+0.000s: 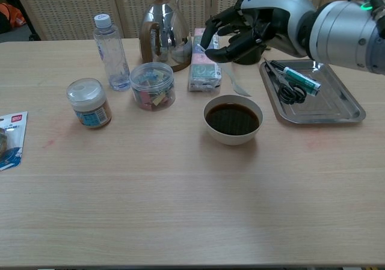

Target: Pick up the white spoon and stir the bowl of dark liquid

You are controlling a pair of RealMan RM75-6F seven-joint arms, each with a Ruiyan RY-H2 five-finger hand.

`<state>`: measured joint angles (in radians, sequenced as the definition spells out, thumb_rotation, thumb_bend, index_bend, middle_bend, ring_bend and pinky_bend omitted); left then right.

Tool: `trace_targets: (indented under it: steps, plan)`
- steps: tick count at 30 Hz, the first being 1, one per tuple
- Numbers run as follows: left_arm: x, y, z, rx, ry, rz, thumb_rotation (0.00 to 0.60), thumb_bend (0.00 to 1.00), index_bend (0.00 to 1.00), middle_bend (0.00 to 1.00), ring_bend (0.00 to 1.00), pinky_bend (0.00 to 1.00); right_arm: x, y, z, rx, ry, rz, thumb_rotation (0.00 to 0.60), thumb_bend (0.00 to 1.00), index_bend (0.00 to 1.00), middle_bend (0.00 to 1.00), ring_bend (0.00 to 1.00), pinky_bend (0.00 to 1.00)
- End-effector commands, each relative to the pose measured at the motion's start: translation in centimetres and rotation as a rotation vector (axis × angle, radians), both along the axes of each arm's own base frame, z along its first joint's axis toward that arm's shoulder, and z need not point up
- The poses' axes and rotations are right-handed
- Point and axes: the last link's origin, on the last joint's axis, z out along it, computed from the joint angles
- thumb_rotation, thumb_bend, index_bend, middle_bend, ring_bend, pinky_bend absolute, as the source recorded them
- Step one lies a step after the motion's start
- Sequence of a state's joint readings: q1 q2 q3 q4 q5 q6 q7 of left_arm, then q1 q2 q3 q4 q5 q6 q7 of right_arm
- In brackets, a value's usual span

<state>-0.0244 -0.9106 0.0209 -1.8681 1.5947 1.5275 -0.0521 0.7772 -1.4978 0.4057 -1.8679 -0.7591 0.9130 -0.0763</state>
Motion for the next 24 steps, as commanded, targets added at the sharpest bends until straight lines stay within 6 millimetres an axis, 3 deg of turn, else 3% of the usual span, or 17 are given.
trace_targets:
  steps: [1,24]
  plan:
    - [0.0,0.0,0.0,-0.002,0.0,0.001,0.6,0.0,0.0,0.0,0.0,0.0,0.2,-0.3,-1.0,0.011,-0.006,-0.013,0.6,0.63,0.54,0.05,0.0,0.0]
    - [-0.3,0.5,0.3,0.009,-0.009,0.023,0.6,0.0,0.0,0.0,0.0,0.0,-2.1,-1.6,-5.0,0.066,0.028,-0.088,0.6,0.65,0.54,0.05,0.0,0.0]
